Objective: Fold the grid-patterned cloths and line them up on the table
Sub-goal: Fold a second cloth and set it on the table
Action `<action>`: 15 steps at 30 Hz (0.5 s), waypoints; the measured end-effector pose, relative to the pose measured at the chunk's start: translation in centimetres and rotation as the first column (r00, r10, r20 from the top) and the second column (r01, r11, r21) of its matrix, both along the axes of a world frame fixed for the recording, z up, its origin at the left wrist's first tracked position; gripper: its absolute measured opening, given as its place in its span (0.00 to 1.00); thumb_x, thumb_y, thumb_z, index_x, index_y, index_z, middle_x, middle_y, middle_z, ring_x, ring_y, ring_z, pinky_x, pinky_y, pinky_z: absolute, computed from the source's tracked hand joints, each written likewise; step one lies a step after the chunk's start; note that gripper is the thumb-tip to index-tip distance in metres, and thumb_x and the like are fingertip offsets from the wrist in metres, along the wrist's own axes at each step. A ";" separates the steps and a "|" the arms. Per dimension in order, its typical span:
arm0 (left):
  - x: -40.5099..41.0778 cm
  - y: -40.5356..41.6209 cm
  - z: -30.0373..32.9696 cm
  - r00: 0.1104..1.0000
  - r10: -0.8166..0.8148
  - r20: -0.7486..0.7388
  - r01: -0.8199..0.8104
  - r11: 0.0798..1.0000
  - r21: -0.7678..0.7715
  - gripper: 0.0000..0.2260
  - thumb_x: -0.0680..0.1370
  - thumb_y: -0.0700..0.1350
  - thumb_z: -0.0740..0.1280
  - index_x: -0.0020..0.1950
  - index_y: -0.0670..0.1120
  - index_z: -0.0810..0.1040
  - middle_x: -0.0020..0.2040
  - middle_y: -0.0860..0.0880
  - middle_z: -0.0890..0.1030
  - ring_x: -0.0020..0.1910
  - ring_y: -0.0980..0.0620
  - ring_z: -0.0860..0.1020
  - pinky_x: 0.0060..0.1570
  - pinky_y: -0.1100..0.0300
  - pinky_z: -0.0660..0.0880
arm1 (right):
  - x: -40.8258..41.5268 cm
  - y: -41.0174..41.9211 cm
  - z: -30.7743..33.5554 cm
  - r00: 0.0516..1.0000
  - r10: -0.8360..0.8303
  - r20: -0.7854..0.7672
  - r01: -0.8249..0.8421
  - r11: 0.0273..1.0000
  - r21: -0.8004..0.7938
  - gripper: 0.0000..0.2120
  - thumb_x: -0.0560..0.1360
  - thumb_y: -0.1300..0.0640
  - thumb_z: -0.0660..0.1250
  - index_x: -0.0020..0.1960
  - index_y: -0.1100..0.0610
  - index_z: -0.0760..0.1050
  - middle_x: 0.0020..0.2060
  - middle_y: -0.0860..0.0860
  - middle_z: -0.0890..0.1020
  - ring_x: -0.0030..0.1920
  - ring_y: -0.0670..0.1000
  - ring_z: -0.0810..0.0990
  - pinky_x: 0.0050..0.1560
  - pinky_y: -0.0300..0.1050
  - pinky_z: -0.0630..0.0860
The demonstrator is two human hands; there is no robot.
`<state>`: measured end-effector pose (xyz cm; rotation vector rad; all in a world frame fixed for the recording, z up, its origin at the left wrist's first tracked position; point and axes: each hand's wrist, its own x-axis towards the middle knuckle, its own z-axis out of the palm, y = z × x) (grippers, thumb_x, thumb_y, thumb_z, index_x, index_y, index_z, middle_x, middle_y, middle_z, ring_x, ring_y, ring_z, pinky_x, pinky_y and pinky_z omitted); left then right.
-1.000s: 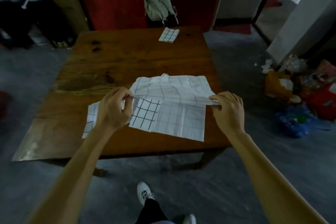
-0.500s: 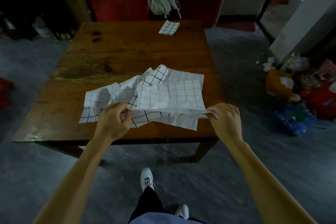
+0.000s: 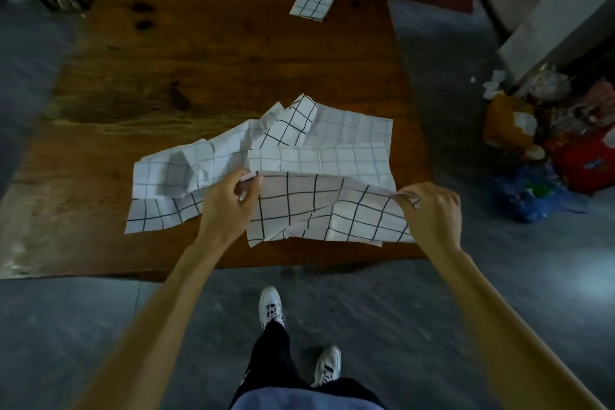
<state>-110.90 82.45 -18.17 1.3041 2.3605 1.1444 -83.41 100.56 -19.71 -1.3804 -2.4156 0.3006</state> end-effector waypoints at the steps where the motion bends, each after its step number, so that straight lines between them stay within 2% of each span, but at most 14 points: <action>1: -0.6 0.7 -0.1 1.000 0.003 0.028 -0.004 1.000 0.008 0.05 0.79 0.46 0.64 0.45 0.47 0.74 0.34 0.62 0.71 0.34 0.67 0.74 0.32 0.77 0.67 | -0.7 0.6 0.1 1.000 -0.015 -0.008 0.015 1.000 0.011 0.06 0.73 0.52 0.72 0.46 0.54 0.81 0.43 0.50 0.84 0.43 0.51 0.79 0.55 0.50 0.69; 4: -1.9 2.3 -0.8 0.996 0.008 0.084 -0.006 1.000 -0.014 0.07 0.79 0.47 0.65 0.46 0.44 0.77 0.32 0.60 0.71 0.29 0.66 0.71 0.31 0.78 0.66 | -2.9 1.9 0.2 0.998 -0.056 -0.020 0.057 0.998 0.035 0.07 0.75 0.52 0.71 0.47 0.55 0.82 0.43 0.51 0.84 0.44 0.51 0.79 0.55 0.48 0.68; 7: -3.2 3.7 -1.4 0.995 0.039 0.096 -0.038 0.999 -0.017 0.12 0.78 0.46 0.66 0.36 0.49 0.69 0.27 0.58 0.66 0.25 0.62 0.67 0.28 0.74 0.65 | -4.7 2.9 0.2 0.996 -0.088 -0.028 0.089 0.995 0.036 0.09 0.76 0.50 0.69 0.49 0.56 0.81 0.46 0.51 0.84 0.46 0.51 0.79 0.56 0.48 0.67; 9: -4.1 4.9 -2.3 0.990 0.095 0.100 -0.088 0.993 -0.073 0.12 0.79 0.48 0.65 0.39 0.42 0.73 0.28 0.57 0.65 0.26 0.61 0.65 0.26 0.71 0.63 | -5.7 3.6 0.0 0.995 -0.097 -0.019 0.097 0.995 0.011 0.10 0.76 0.50 0.68 0.52 0.55 0.80 0.49 0.51 0.83 0.49 0.52 0.78 0.59 0.48 0.67; 11: -4.9 6.2 -3.5 0.985 0.141 0.095 -0.128 0.983 -0.133 0.18 0.80 0.50 0.64 0.48 0.33 0.75 0.29 0.54 0.67 0.28 0.59 0.66 0.27 0.69 0.61 | -6.5 4.2 -0.5 0.993 -0.121 -0.012 0.121 0.993 0.009 0.13 0.76 0.50 0.68 0.57 0.55 0.78 0.54 0.52 0.81 0.56 0.54 0.76 0.63 0.52 0.67; 13: -5.3 7.3 -4.5 0.987 0.136 0.090 -0.121 0.980 -0.157 0.22 0.80 0.53 0.62 0.50 0.32 0.74 0.31 0.46 0.73 0.30 0.49 0.72 0.28 0.66 0.60 | -7.4 4.3 -1.2 0.993 -0.111 -0.027 0.111 0.994 -0.001 0.15 0.76 0.50 0.68 0.61 0.54 0.75 0.58 0.53 0.78 0.61 0.55 0.73 0.66 0.54 0.66; 15: -5.2 8.1 -5.6 0.985 0.132 0.112 -0.113 0.980 -0.161 0.22 0.79 0.55 0.61 0.48 0.35 0.73 0.32 0.45 0.74 0.32 0.46 0.73 0.29 0.65 0.61 | -8.2 3.8 -2.5 0.999 -0.027 -0.021 0.026 0.998 -0.050 0.17 0.77 0.49 0.67 0.63 0.54 0.73 0.60 0.53 0.76 0.63 0.54 0.71 0.68 0.53 0.64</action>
